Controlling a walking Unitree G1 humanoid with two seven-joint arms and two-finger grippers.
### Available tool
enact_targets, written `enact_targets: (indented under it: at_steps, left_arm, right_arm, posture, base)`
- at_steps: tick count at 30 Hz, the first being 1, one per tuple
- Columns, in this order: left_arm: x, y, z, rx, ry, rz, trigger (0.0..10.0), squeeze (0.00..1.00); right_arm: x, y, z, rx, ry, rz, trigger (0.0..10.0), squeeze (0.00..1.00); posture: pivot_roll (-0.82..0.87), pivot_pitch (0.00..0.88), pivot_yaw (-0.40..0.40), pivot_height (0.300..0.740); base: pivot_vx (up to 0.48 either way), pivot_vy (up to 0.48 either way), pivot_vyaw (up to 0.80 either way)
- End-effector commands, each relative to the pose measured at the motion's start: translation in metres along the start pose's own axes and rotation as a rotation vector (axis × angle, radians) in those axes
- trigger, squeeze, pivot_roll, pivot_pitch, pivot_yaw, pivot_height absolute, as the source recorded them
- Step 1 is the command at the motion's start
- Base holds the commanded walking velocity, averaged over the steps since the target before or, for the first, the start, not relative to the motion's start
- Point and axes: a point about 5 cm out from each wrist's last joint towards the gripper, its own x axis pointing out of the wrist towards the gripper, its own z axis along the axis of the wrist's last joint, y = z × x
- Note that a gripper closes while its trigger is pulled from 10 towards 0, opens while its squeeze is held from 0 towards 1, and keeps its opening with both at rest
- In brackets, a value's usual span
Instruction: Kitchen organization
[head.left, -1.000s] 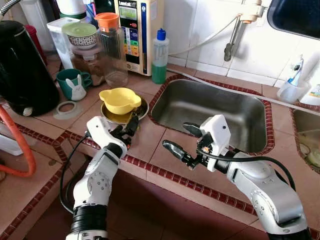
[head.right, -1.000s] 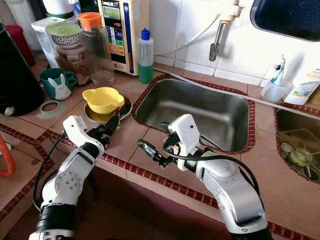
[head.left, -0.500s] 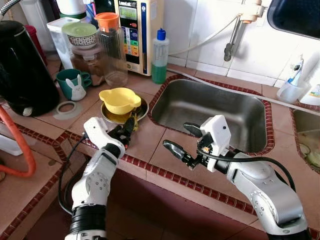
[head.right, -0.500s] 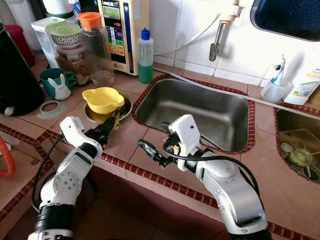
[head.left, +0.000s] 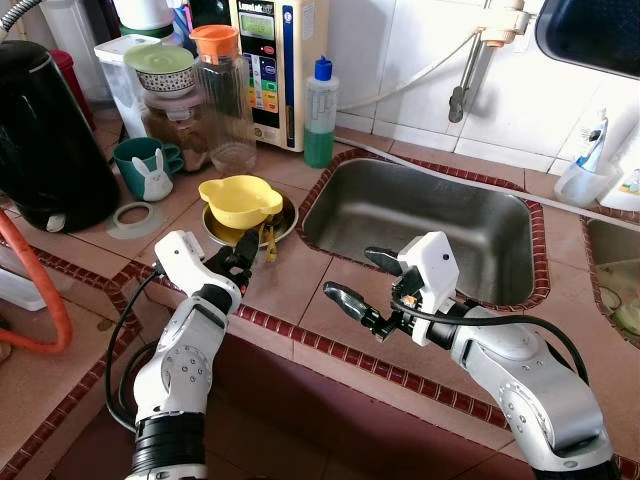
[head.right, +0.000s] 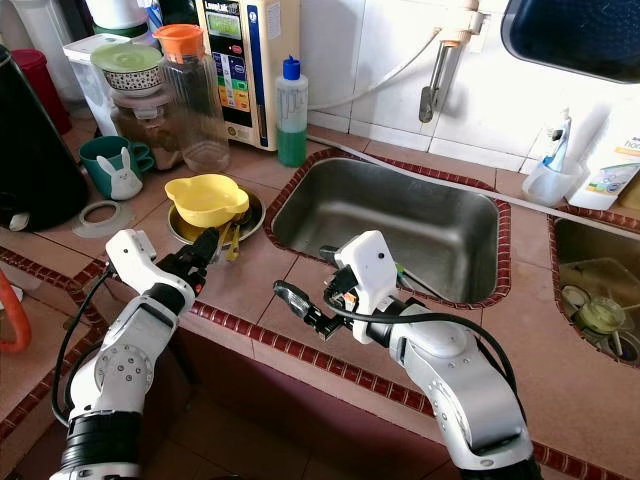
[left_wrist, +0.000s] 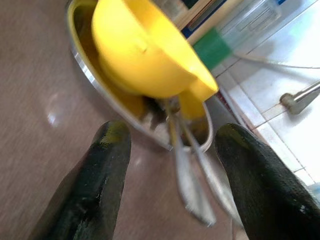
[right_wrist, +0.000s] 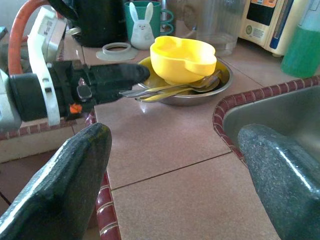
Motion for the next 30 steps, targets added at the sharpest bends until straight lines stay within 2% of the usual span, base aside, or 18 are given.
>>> enact_targets:
  at_steps: [1,2,3,4,5,6,10,15,30]
  left_arm:
    - [0.001,-0.004,0.0,0.001,0.008,-0.009,10.0,0.0]
    - [0.001,-0.005,-0.002,0.002,0.021,-0.009,4.7,0.0]
    - [0.001,-0.005,-0.002,0.002,0.021,-0.009,4.7,0.0]
    - [0.002,-0.006,-0.003,-0.008,0.027,-0.013,1.1,0.0]
    - [0.002,-0.006,-0.003,-0.008,0.027,-0.013,1.1,0.0]
    - [0.003,-0.008,-0.003,-0.032,0.027,-0.013,0.0,0.0]
    - [0.003,-0.009,-0.003,-0.051,0.02,-0.011,0.0,0.0]
    - [0.003,-0.007,0.001,-0.066,0.003,0.004,0.0,0.0]
    - [0.004,-0.006,0.01,-0.067,-0.052,0.008,0.0,0.0]
  right_arm:
    - [-0.001,0.0,0.004,-0.015,-0.01,-0.004,10.0,0.0]
    - [0.0,0.0,0.004,-0.015,-0.012,-0.004,10.0,0.0]
    - [0.0,0.0,0.004,-0.015,-0.012,-0.004,10.0,0.0]
    - [0.0,0.0,0.004,-0.015,-0.012,-0.004,10.0,0.0]
    - [0.0,0.0,0.004,-0.015,-0.012,-0.004,10.0,0.0]
    - [-0.001,0.0,0.004,-0.015,-0.011,-0.004,10.0,0.0]
    - [-0.002,0.0,0.005,-0.012,-0.012,-0.002,10.0,0.0]
    - [-0.003,0.01,0.006,0.012,-0.022,0.079,10.0,0.0]
    - [-0.005,0.013,0.006,0.016,-0.015,0.103,10.0,0.0]
  posture:
    - [0.11,0.0,0.019,0.74]
    - [0.11,0.0,0.018,0.74]
    - [0.11,0.0,0.018,0.74]
    - [0.1,0.0,0.018,0.74]
    - [0.1,0.0,0.018,0.74]
    - [0.1,0.0,0.019,0.74]
    - [0.1,0.001,0.02,0.74]
    - [0.1,0.001,0.02,0.74]
    - [0.1,0.001,0.018,0.74]
  base:
    - [0.0,0.0,0.0]
    - [0.0,0.0,0.0]
    - [0.0,0.0,0.0]
    - [0.0,0.0,0.0]
    - [0.0,0.0,0.0]
    - [0.0,0.0,0.0]
    - [0.0,0.0,0.0]
    - [0.0,0.0,0.0]
    - [0.0,0.0,0.0]
